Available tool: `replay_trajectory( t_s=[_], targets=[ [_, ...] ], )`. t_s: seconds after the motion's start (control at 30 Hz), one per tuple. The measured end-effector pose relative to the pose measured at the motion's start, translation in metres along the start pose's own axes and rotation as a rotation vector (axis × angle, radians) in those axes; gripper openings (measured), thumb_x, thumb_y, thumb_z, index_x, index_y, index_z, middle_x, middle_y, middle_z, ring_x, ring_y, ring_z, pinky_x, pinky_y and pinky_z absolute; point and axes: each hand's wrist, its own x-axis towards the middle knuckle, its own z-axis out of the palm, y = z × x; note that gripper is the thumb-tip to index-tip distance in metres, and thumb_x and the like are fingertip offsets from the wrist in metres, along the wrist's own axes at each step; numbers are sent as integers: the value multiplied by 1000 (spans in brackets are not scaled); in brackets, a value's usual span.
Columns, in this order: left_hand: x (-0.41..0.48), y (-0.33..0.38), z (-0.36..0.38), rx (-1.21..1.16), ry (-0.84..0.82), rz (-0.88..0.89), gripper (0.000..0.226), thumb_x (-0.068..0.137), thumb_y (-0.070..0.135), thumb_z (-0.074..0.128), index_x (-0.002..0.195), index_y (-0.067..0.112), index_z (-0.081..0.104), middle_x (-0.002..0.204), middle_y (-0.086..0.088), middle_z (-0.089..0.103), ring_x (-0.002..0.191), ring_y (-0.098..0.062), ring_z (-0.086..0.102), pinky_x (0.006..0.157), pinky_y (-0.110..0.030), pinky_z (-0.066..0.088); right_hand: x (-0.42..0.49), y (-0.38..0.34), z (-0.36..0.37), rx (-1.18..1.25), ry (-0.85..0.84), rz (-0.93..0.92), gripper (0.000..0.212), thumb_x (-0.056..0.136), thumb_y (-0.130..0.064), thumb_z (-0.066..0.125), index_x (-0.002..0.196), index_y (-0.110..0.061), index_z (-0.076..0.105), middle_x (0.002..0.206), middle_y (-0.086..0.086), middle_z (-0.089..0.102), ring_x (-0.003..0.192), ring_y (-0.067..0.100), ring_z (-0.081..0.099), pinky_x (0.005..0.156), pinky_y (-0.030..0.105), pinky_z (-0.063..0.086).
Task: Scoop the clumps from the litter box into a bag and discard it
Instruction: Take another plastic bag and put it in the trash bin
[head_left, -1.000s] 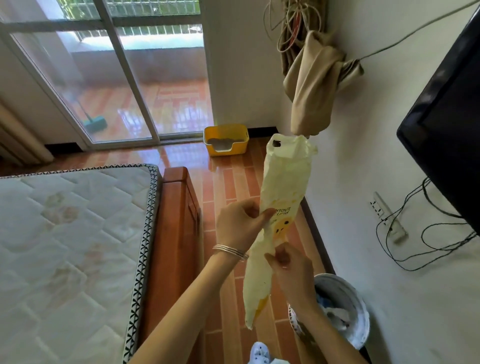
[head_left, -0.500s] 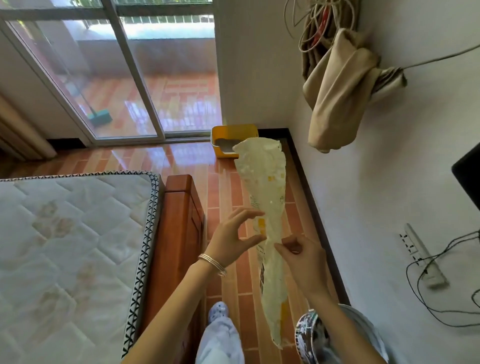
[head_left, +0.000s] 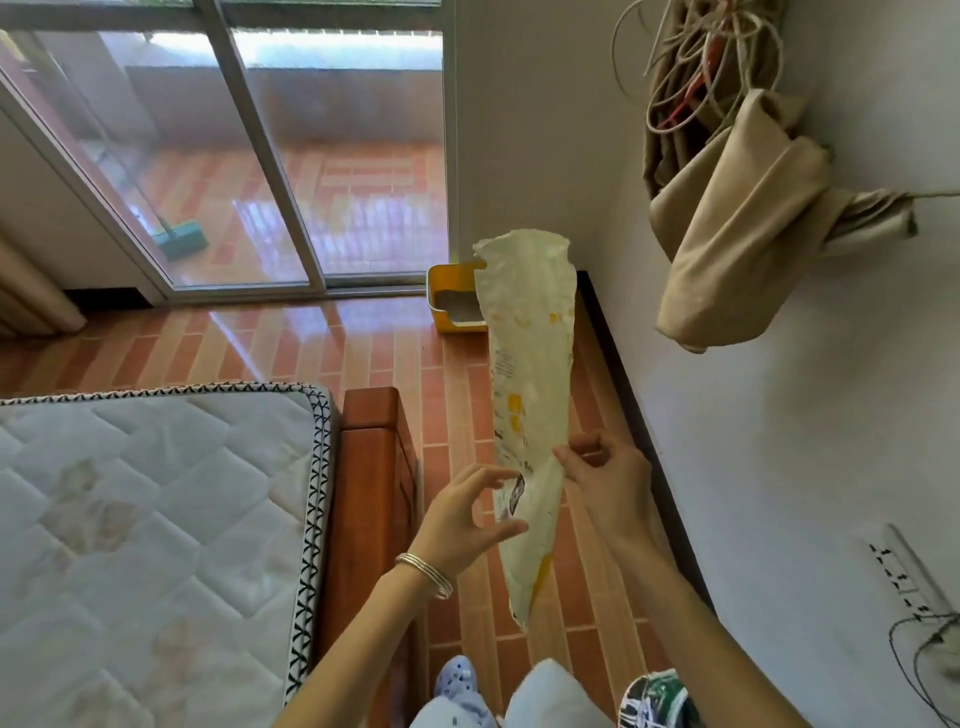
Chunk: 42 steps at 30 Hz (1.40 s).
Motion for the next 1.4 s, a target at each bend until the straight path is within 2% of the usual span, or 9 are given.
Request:
replay_trajectory(
  t_s=[0.1,0.23,0.4,0.5,0.6,0.7,1.07,1.2,1.4],
  targets=[
    [11,-16,-12,2,10,-39,52,68,46,75,111,50,46,112,25,51,105,7,50,90,-8,38,30,-13,22,34,-3,-1,8,80,-17,72,79,-17,64,77,-4,66,73,9,64,63,20,53],
    [37,-34,-20,-11,73,-87,51,64,59,68,109,48,48,111,22,55,103,7,51,88,-18,45,73,-22,51,46,-46,-22,9,79,-18,72,82,-12,67,78,0,68,74,15,66,68,34,58],
    [88,-41,-25,-31,143,-110,46,64,63,67,105,50,49,109,18,57,98,6,55,82,-17,49,126,-26,72,70,-97,-37,10,80,-20,72,84,-13,66,81,0,67,78,17,67,71,43,58],
    [122,-42,-29,-55,179,-128,40,68,48,74,99,50,50,104,18,59,93,6,57,76,-16,51,162,-32,76,84,-103,-28,9,79,-19,73,78,-15,65,78,2,67,76,18,66,70,43,58],
    [157,-41,-33,-66,233,-139,31,72,27,78,94,36,60,96,16,63,86,2,61,70,-20,55,197,-36,82,100,-154,-30,10,79,-19,73,76,-17,64,78,2,67,75,19,67,69,43,58],
    [194,-47,-37,-54,244,-154,27,71,22,78,93,29,64,89,12,66,81,0,62,66,-24,56,229,-39,87,80,-182,-37,10,78,-21,73,75,-17,65,77,1,68,74,18,67,68,43,58],
    [294,-65,-51,-70,287,-163,27,73,23,77,94,29,62,89,14,64,82,1,62,65,-19,55,331,-59,107,51,-163,-38,9,80,-22,72,77,-19,65,79,-2,67,79,17,66,71,44,58],
    [320,-81,-63,-39,239,-170,27,73,22,76,97,25,62,90,12,63,81,1,61,65,-13,53,361,-66,127,45,-144,-28,10,80,-22,72,76,-20,63,80,-2,66,79,17,66,73,43,58],
    [366,-114,-98,-4,238,-236,12,74,18,75,84,20,68,73,14,61,65,4,56,59,-6,44,403,-81,169,-9,-112,4,12,79,-24,73,79,-16,64,77,-1,66,75,16,66,69,42,58]
  ],
)
